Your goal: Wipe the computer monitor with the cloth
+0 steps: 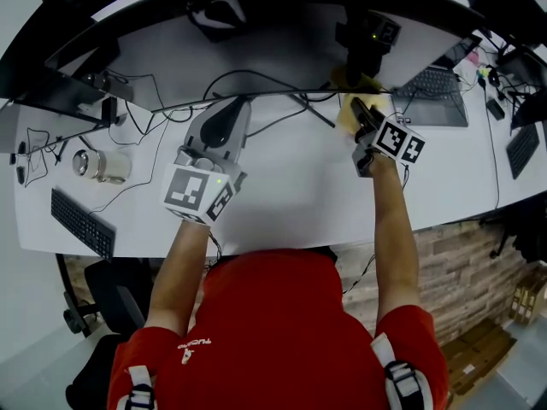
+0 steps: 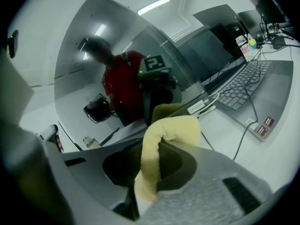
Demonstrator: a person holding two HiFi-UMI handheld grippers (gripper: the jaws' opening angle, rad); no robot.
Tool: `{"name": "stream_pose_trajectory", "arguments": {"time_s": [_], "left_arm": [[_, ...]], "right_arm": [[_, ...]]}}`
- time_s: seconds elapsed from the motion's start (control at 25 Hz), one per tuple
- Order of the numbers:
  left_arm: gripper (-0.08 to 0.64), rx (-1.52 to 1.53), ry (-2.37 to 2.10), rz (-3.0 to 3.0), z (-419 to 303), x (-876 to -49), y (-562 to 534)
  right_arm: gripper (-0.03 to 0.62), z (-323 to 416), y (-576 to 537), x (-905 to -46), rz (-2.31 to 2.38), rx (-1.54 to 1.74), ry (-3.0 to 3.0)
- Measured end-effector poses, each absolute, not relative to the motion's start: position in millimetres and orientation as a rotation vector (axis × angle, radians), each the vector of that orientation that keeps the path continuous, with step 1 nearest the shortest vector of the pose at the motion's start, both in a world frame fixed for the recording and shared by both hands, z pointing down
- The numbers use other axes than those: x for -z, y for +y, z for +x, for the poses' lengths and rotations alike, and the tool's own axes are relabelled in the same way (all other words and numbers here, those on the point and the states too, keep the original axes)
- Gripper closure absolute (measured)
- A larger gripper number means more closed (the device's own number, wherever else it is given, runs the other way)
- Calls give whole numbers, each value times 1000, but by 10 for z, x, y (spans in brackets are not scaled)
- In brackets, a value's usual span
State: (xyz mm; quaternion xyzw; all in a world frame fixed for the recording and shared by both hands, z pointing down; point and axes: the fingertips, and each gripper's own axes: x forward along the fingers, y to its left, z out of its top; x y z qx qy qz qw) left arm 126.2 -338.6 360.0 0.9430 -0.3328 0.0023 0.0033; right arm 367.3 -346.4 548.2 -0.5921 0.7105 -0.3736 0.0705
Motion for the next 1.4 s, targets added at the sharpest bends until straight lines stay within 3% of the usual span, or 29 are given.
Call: {"name": "stream_pose_trajectory", "arguments": {"time_s": [1.4], "left_arm": [[548, 36, -1269, 2831, -886, -3688, -3621]], "right_arm": [[531, 1109, -4026, -5476, -1696, 1130, 2361]]}}
